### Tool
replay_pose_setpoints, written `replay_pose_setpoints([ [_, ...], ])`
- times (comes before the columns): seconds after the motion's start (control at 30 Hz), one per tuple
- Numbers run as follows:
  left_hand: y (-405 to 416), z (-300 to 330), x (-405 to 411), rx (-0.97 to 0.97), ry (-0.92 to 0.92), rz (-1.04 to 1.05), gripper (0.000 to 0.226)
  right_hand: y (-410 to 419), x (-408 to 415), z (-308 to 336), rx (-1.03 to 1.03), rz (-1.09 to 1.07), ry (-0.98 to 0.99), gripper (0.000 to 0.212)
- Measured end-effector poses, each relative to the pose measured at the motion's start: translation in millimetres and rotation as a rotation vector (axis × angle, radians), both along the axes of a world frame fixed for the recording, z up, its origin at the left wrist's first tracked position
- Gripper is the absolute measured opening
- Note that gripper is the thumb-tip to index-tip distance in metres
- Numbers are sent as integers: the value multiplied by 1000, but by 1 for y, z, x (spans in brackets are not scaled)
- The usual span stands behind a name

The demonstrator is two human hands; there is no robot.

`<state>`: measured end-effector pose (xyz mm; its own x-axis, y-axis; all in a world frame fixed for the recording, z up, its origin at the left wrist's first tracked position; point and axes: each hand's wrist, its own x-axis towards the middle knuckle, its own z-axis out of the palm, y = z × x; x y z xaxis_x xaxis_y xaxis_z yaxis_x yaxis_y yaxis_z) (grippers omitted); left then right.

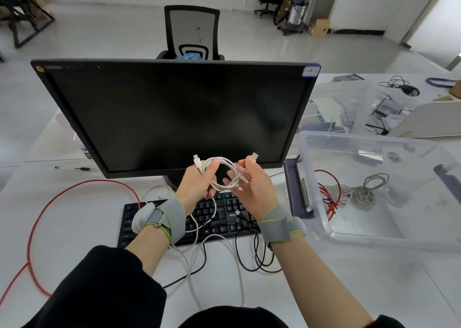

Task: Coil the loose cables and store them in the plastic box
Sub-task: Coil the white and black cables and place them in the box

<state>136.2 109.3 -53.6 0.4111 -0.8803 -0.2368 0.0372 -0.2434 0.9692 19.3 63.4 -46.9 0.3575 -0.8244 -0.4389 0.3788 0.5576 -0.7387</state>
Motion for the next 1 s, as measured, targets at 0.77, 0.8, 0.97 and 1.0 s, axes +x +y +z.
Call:
replay_pose_setpoints([
  [0.77,4,2,11,-146,342,-197,16,-1,-8,-9,69,-140,68,14],
  [0.8,5,3,12,-147,331,-224,18,-1,-8,-9,54,-142,87,13],
  [0.97,7,3,9,-85,163,-229,18,-1,-7,-10,-92,-152,238,14],
  [1.0,7,3,9,-59,116,-239,18,-1,-7,-11,-115,-150,261,13],
])
